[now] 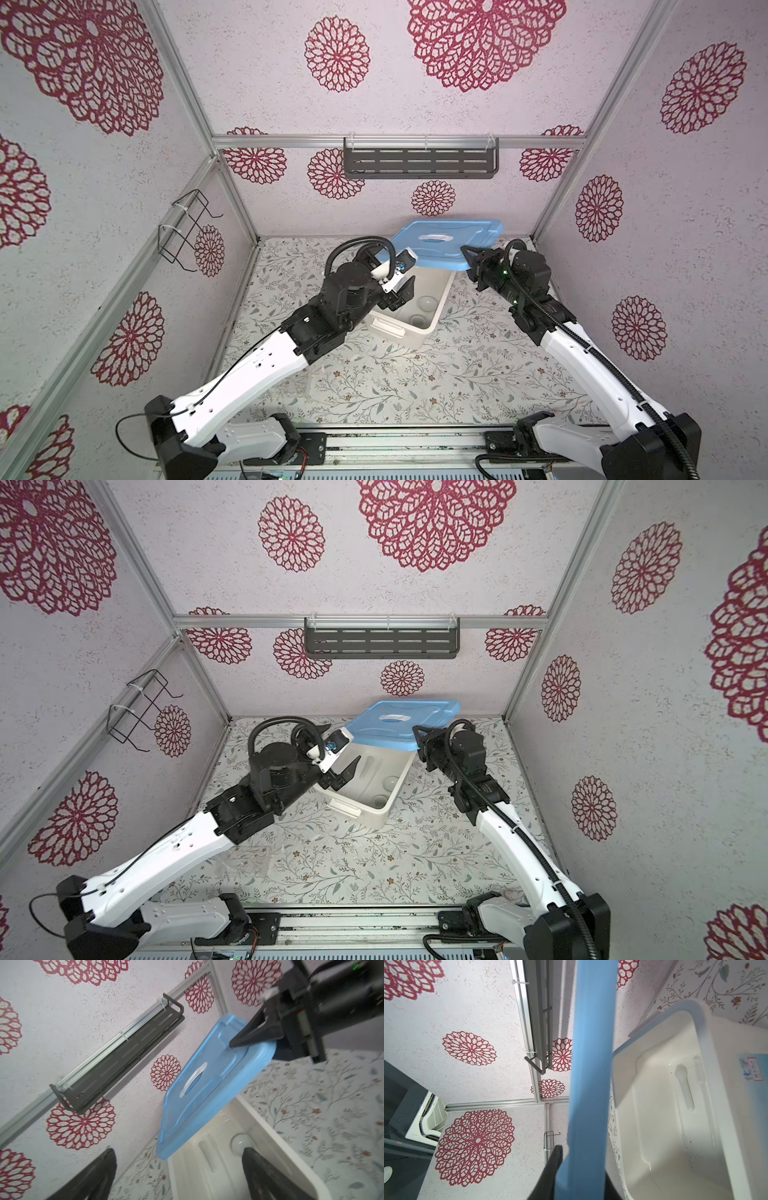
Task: Organize the chemistry lab equipment
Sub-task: 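Lower the blue lid flat onto the bin with both grippers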
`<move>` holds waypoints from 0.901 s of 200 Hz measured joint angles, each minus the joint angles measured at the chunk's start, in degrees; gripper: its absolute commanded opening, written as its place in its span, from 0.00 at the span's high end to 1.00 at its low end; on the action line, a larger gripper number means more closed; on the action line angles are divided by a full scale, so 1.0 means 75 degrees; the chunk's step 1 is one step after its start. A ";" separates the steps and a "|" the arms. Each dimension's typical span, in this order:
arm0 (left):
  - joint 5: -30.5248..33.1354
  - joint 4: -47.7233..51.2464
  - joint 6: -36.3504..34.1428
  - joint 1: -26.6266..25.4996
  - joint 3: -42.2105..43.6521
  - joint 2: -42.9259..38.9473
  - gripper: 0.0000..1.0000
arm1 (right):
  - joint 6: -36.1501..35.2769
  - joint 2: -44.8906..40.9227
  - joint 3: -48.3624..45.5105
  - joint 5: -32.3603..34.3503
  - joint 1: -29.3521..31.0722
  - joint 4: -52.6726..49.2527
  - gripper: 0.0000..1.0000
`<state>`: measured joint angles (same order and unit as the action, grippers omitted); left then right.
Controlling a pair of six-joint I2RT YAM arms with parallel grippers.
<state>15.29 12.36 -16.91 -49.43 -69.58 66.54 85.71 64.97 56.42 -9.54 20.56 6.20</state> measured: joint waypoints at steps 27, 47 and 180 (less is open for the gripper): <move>-0.0303 0.0399 0.1189 0.0169 0.0128 -0.0353 0.03 | -0.0216 -0.0379 -0.0399 0.0134 0.0044 -0.0017 0.70; -0.0527 0.0600 0.2017 0.0344 -0.0015 -0.0254 0.03 | -0.0312 -0.0702 -0.0635 0.0271 0.0102 -0.0055 0.69; -0.1300 0.1580 0.5531 0.2634 -0.0376 0.1087 0.00 | -0.0487 -0.1029 -0.2387 0.0635 0.0959 0.0020 0.60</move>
<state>5.54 24.21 24.58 -29.67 -72.40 74.70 82.06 57.25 38.52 -4.78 27.75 6.35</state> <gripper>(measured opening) 0.990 0.395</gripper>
